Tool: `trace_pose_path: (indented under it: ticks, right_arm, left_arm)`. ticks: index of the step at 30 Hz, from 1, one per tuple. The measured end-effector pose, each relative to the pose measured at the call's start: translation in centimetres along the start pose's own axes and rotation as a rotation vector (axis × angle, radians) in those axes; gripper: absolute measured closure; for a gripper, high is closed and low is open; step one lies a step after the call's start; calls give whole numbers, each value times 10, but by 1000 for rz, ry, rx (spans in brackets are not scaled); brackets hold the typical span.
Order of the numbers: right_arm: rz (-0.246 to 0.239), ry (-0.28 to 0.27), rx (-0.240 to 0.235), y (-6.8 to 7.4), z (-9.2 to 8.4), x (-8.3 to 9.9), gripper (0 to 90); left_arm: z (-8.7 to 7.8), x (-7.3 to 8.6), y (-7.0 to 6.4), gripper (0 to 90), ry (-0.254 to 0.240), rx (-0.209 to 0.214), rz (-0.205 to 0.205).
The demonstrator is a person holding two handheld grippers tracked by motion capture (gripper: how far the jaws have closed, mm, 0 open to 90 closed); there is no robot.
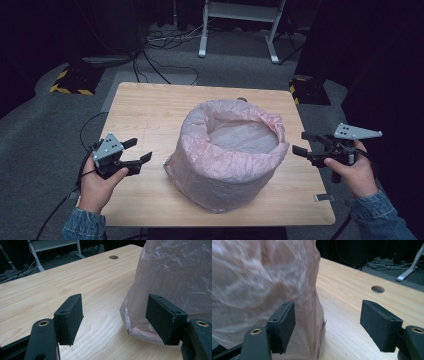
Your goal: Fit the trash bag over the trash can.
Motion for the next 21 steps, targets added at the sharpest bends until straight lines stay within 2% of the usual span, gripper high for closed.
trace_pose_path:
  ticks: [4,7,9,15,18,21]
  right_arm:
    - [-25,-13,-6,4,-6,-15,322]
    - [-43,-16,-9,7,-10,-25,323]
    - [-48,-19,-15,9,-11,-30,323]
    - [-73,-24,-28,16,-13,-47,338]
    - [-89,-31,-34,20,-14,-56,348]
    - [-102,-32,-37,23,-15,-66,348]
  left_arm:
    - [-4,5,-1,299,27,-24,52]
    - [-7,11,-2,299,29,-23,51]
    - [-9,12,-2,294,40,-42,76]
    - [-12,11,-7,287,13,-27,60]
    - [-11,12,-10,285,24,-22,61]
    - [-13,12,-12,286,44,-11,43]
Point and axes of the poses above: each handheld gripper's, and its own axes: z roughly forward along the jaws, x roughly out of its underside, y roughly to its left, the point moved 2 cm from there along z, roughly forward along the jaws, and after that the axes turned 9 degrees about -x, right-handed, at the moved point
